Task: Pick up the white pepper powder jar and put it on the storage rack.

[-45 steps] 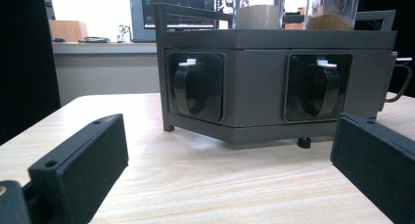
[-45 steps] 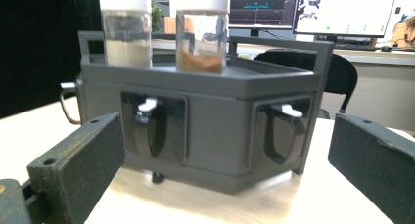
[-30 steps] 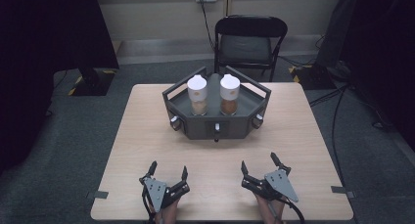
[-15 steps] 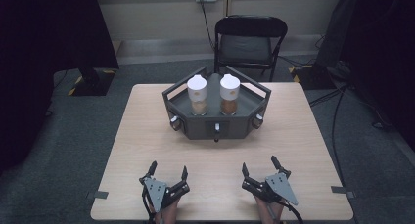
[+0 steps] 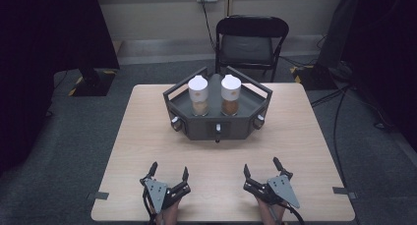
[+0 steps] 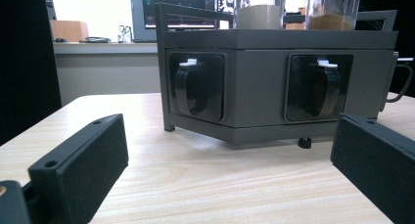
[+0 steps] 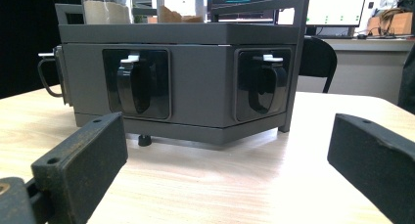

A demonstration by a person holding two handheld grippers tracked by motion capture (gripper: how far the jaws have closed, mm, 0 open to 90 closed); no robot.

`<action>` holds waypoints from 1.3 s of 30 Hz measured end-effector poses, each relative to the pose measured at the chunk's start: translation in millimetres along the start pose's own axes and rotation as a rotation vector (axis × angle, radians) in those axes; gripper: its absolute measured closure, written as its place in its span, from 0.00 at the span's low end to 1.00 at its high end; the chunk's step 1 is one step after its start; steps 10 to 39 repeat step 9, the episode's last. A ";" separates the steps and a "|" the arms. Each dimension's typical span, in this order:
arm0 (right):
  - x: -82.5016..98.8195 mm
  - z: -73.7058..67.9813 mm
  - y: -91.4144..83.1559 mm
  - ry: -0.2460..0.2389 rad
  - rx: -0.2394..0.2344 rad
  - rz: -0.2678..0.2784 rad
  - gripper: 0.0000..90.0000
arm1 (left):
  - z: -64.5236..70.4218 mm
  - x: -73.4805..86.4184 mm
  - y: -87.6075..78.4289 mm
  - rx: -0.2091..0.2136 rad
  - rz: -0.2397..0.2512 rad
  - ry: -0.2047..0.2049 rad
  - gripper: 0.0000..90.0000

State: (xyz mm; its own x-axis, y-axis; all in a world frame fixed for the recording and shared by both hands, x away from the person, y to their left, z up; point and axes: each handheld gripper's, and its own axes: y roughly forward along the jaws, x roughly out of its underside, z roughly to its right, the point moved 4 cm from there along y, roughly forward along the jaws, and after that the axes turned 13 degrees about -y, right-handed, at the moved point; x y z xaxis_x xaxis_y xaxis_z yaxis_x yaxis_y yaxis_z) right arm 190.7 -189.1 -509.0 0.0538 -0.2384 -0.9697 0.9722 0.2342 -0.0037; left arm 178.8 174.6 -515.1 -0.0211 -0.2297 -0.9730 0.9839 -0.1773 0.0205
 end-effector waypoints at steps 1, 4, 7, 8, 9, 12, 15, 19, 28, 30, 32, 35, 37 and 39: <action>0.0 0.2 0.0 0.000 -0.002 0.000 0.00 | -0.1 0.0 0.0 0.001 0.000 0.000 0.00; 0.4 1.4 -0.2 0.010 -0.004 0.001 0.00 | -0.1 0.0 0.0 0.001 -0.001 0.000 0.00; 0.7 1.5 -0.3 0.010 -0.004 0.003 0.00 | -0.1 -0.1 0.1 0.001 -0.001 0.000 0.00; 0.7 1.3 -0.3 0.009 -0.003 0.003 0.00 | -0.1 -0.1 0.1 0.001 -0.001 0.000 0.00; 0.7 1.2 -0.3 0.010 -0.003 0.003 0.00 | -0.2 -0.1 0.2 0.001 -0.001 0.000 0.00; 0.7 1.2 -0.3 0.010 -0.003 0.003 0.00 | -0.2 -0.1 0.2 0.001 -0.001 0.000 0.00; 0.7 1.2 -0.3 0.010 -0.003 0.003 0.00 | -0.2 -0.1 0.2 0.001 -0.001 0.000 0.00; 0.7 1.2 -0.3 0.010 -0.003 0.003 0.00 | -0.2 -0.1 0.2 0.001 -0.001 0.000 0.00; 0.7 1.2 -0.3 0.010 -0.003 0.003 0.00 | -0.2 -0.1 0.2 0.001 -0.001 0.000 0.00; 0.7 1.2 -0.3 0.010 -0.003 0.003 0.00 | -0.2 -0.1 0.2 0.001 -0.001 0.000 0.00; 0.7 1.2 -0.3 0.010 -0.003 0.003 0.00 | -0.2 -0.1 0.2 0.001 -0.001 0.000 0.00; 0.7 1.2 -0.3 0.010 -0.003 0.003 0.00 | -0.2 -0.1 0.2 0.001 -0.001 0.000 0.00; 0.7 1.2 -0.3 0.010 -0.003 0.003 0.00 | -0.2 -0.1 0.2 0.001 -0.001 0.000 0.00; 0.7 1.2 -0.3 0.010 -0.003 0.003 0.00 | -0.2 -0.1 0.2 0.001 -0.001 0.000 0.00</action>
